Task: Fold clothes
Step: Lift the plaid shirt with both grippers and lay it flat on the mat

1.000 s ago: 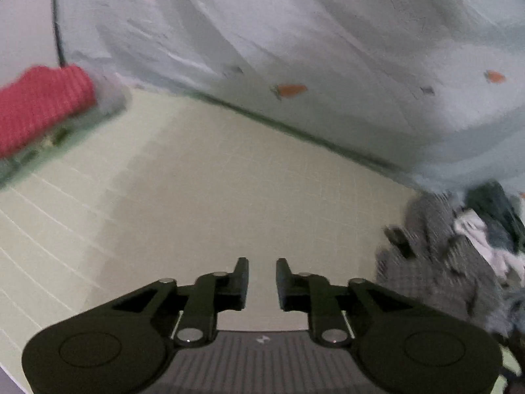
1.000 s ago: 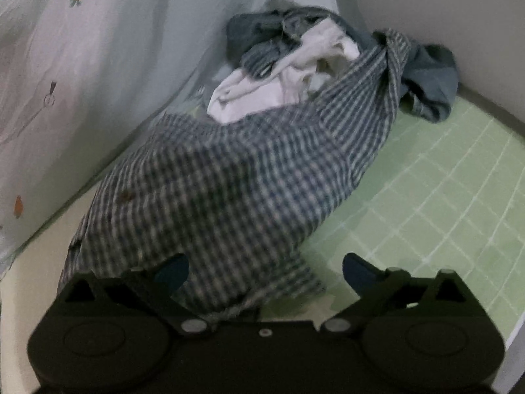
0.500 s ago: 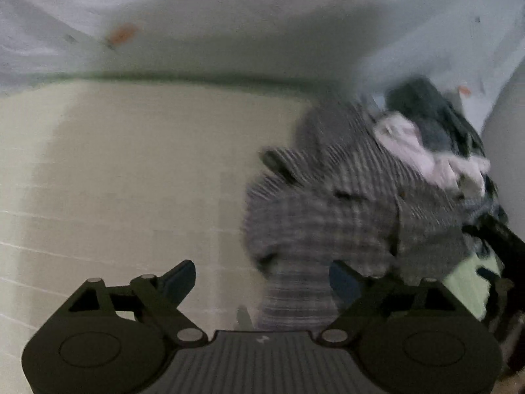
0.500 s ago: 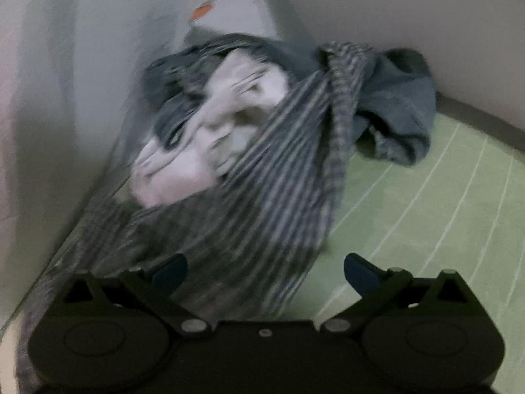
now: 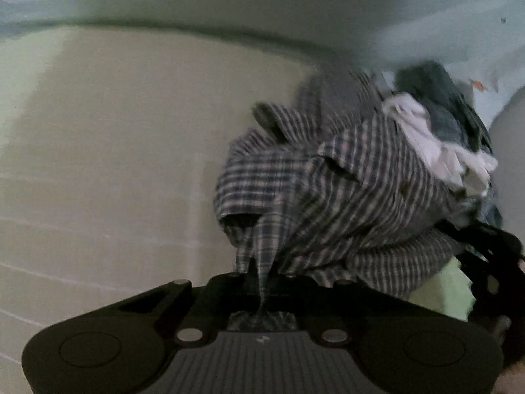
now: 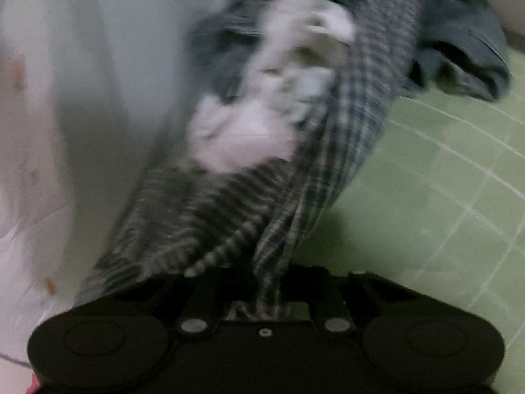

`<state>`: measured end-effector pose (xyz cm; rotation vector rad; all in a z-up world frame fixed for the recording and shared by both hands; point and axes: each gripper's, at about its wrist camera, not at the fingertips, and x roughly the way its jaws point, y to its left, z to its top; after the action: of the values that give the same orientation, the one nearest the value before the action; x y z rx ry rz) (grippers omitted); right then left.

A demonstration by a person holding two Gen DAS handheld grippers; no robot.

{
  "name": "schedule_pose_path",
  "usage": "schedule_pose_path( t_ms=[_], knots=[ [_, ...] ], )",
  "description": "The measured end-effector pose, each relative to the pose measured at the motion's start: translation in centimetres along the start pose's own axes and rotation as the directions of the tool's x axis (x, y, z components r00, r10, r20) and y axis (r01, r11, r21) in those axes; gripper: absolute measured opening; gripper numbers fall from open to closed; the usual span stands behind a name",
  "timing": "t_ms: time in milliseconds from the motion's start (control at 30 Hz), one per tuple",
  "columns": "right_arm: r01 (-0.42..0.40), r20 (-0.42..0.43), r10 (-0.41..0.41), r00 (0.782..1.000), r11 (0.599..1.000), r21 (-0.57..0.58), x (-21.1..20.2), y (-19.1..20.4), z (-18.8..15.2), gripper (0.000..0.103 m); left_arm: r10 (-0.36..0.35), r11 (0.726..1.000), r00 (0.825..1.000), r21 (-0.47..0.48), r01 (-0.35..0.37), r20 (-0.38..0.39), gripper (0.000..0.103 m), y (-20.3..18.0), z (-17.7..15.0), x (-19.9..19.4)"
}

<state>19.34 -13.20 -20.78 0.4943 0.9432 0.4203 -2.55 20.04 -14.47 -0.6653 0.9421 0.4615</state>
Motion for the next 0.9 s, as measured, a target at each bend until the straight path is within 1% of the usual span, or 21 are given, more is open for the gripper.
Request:
schedule_pose_path(
  t_ms=[100,200,300,400,467,567,600,667,733,800,833,900],
  knots=[
    [-0.067,0.012,0.068,0.998,0.996,-0.060,-1.8,3.5,-2.8,0.007,0.049,0.999,0.995,-0.021,-0.047,0.084,0.003,2.8,0.0,-3.0],
    [-0.117,0.029,0.123,0.992,0.981,-0.156,-4.6,7.9,-6.0,0.006,0.089,0.996,0.982,-0.042,-0.083,0.168,0.003,5.9,-0.8,-7.2],
    [-0.185,0.061,0.208,0.976,0.946,-0.267,-8.4,12.3,-9.1,0.006,0.117,0.992,0.958,-0.068,-0.103,0.261,0.003,8.9,-2.2,-12.3],
    [-0.237,0.088,0.291,0.953,0.893,-0.383,-12.7,15.9,-11.8,0.006,0.125,0.989,0.935,-0.114,-0.092,0.332,0.003,11.6,-3.9,-17.3],
    [-0.274,0.093,0.339,0.936,0.869,-0.412,-14.9,17.5,-13.1,0.006,0.137,0.987,0.918,-0.128,-0.096,0.372,0.003,12.5,-5.0,-20.3],
    [-0.307,0.101,0.390,0.915,0.838,-0.451,-17.5,20.0,-14.6,0.006,0.160,0.986,0.879,-0.115,-0.121,0.449,0.003,12.8,-6.0,-24.6],
    [-0.314,0.104,0.403,0.909,0.829,-0.463,-18.0,20.7,-14.5,0.006,0.167,0.985,0.862,-0.109,-0.130,0.478,0.003,12.7,-6.3,-26.1],
    [-0.353,0.105,0.448,0.888,0.810,-0.468,-19.6,22.2,-14.4,0.006,0.172,0.985,0.824,-0.094,-0.144,0.540,0.003,12.4,-6.5,-29.1],
    [-0.404,0.113,0.505,0.856,0.789,-0.463,-21.3,23.4,-13.8,0.006,0.160,0.987,0.780,-0.073,-0.146,0.605,0.003,12.2,-6.5,-32.5],
    [-0.443,0.132,0.560,0.818,0.759,-0.476,-23.2,24.5,-13.1,0.006,0.133,0.990,0.739,-0.049,-0.135,0.661,0.003,11.9,-6.3,-35.5],
    [-0.450,0.148,0.580,0.801,0.746,-0.490,-23.9,25.0,-12.8,0.006,0.114,0.992,0.725,-0.039,-0.119,0.679,0.003,11.7,-6.1,-36.4],
    [-0.456,0.180,0.616,0.767,0.721,-0.521,-25.0,25.8,-12.1,0.006,0.077,0.996,0.709,-0.017,-0.092,0.701,0.003,11.6,-5.5,-37.2]
  ],
)
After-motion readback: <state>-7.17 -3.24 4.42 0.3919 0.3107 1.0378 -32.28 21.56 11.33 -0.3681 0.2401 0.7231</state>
